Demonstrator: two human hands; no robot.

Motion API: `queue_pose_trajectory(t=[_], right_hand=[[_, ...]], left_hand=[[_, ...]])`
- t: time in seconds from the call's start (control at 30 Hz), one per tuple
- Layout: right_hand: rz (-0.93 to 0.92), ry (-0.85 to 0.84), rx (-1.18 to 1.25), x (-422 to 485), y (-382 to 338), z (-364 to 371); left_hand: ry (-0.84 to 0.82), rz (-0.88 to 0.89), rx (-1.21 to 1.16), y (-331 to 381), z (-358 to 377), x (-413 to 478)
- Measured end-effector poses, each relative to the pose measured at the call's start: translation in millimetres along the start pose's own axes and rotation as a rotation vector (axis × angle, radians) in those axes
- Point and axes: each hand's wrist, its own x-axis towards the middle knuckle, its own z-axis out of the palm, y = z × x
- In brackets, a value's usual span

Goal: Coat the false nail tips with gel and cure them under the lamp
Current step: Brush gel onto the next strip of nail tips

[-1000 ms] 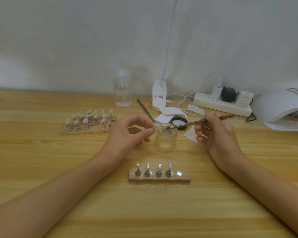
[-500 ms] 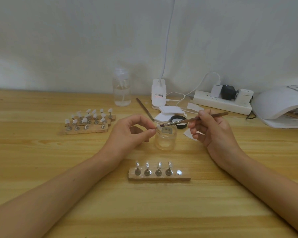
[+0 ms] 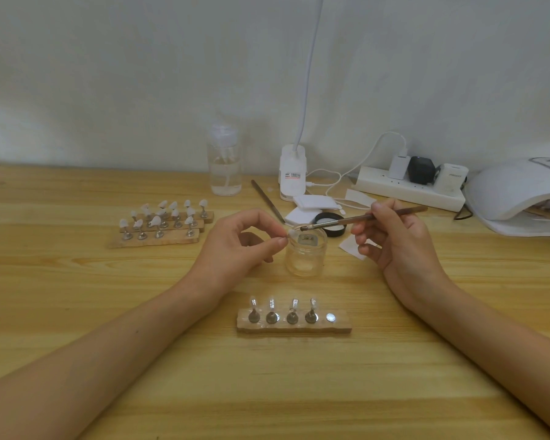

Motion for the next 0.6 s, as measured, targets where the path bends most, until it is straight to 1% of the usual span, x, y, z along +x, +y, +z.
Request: queue_pose_trajectory(t=[0.13, 0.23, 0.37, 0.47, 0.53, 0.6], right_hand=[[-0.016, -0.067, -0.035, -1.8, -0.5, 2.6], [-0.009, -0.02, -0.026, -0.3, 0.8, 1.3], [-0.027, -0.081, -0.022, -1.4, -0.7, 2.9], [-0.014, -0.037, -0.053, -0.7, 0.9, 1.8], [-0.011, -0.004, -0.024, 0.1, 0.7, 0.4], [-0.025, -0.042, -0.006, -0.2, -0.6, 1.0]], left_hand=[[0.003, -0.002, 0.006, -0.3, -0.3, -0.1], [0.001, 0.001, 0.011, 0.1, -0.1, 0.0], [0.002, -0.002, 0.007, 0.2, 0.0, -0.4], [0.003, -0.001, 0.005, -0.5, -0.2, -0.9], [0.002, 0.005, 0.0, -0.7, -0.1, -0.8], [0.0, 0.007, 0.0, -0.6, 0.0, -0.5]])
